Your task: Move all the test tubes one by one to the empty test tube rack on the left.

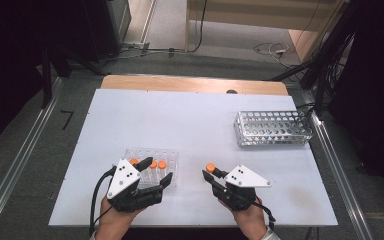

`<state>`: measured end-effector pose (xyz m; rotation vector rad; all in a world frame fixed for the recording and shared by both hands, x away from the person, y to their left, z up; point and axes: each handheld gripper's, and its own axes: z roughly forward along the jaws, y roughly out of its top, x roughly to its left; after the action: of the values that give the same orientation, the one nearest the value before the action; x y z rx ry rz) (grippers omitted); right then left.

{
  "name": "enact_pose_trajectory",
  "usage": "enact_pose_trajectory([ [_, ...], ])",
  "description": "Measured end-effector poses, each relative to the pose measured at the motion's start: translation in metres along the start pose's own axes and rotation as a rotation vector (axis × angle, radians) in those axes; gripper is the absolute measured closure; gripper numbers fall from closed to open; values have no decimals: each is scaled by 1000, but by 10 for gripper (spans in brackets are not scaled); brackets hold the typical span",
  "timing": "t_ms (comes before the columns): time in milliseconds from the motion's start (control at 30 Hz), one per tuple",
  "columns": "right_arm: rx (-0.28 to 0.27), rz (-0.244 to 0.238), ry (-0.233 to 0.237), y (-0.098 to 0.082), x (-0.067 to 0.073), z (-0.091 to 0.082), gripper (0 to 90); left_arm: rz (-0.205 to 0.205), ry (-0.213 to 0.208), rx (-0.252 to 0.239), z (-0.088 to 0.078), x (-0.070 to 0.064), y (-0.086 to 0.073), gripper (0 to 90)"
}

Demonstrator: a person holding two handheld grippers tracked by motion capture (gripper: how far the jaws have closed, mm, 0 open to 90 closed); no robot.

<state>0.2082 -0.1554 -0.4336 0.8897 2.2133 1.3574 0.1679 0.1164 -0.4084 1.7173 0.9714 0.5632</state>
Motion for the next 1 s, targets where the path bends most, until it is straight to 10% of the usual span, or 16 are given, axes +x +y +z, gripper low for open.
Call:
enact_pose_trajectory([
  [533, 38, -45, 83, -4, 33, 17, 719, 58, -120, 28, 26, -34, -4, 485],
  [1000, 36, -58, 119, -3, 43, 20, 719, 79, -120, 39, 33, -38, -9, 669],
])
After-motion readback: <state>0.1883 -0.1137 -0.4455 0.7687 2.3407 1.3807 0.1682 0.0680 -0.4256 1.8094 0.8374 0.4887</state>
